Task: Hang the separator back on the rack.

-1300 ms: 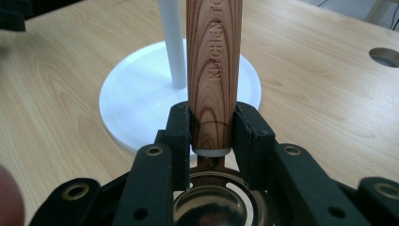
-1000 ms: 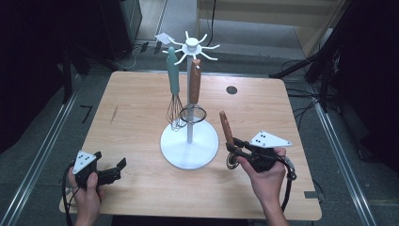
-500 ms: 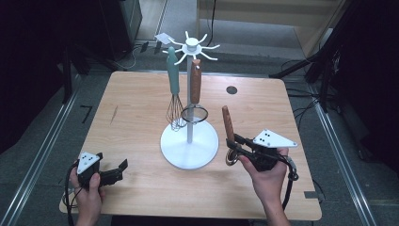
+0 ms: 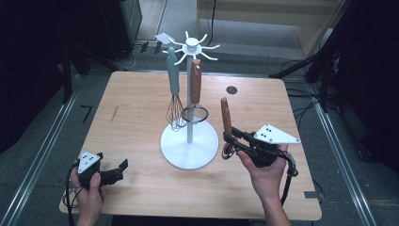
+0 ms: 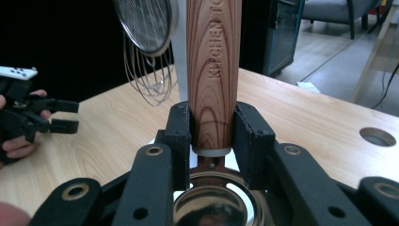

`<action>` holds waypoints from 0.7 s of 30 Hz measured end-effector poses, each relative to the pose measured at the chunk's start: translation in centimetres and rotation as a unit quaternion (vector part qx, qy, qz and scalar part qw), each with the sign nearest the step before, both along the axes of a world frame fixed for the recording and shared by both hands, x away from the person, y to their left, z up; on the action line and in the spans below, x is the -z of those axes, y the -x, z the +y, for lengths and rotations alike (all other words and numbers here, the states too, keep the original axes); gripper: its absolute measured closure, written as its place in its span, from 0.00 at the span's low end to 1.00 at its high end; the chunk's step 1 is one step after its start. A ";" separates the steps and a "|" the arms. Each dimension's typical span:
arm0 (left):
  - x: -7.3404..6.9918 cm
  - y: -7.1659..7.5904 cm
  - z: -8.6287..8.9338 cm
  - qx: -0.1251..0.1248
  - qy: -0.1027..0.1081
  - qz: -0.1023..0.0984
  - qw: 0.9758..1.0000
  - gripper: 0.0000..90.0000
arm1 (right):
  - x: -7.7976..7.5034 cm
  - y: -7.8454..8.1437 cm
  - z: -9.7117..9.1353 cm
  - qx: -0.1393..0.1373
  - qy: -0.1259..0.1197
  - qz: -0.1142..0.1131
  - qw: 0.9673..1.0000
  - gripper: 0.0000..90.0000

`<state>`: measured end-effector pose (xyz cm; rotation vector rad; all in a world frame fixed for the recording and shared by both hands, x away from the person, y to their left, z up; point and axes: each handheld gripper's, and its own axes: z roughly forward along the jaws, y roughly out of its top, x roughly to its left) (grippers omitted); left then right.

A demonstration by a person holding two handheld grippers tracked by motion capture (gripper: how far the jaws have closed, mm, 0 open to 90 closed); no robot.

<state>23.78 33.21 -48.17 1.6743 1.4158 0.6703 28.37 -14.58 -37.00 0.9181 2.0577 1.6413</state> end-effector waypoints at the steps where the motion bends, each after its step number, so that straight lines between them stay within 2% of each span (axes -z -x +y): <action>1: 0.0 0.0 0.0 0.001 -0.001 0.001 1.000 0.00 | -0.2 0.0 0.1 0.001 0.000 -0.002 1.000 0.78; 9: 0.0 0.0 -0.1 0.000 -0.002 0.001 1.000 0.00 | -1.2 -0.2 0.5 0.005 -0.002 -0.016 1.000 0.78; 21: 0.0 0.0 -0.1 0.001 -0.004 0.001 1.000 0.00 | -2.5 -0.4 1.1 -0.003 -0.019 -0.031 0.999 0.78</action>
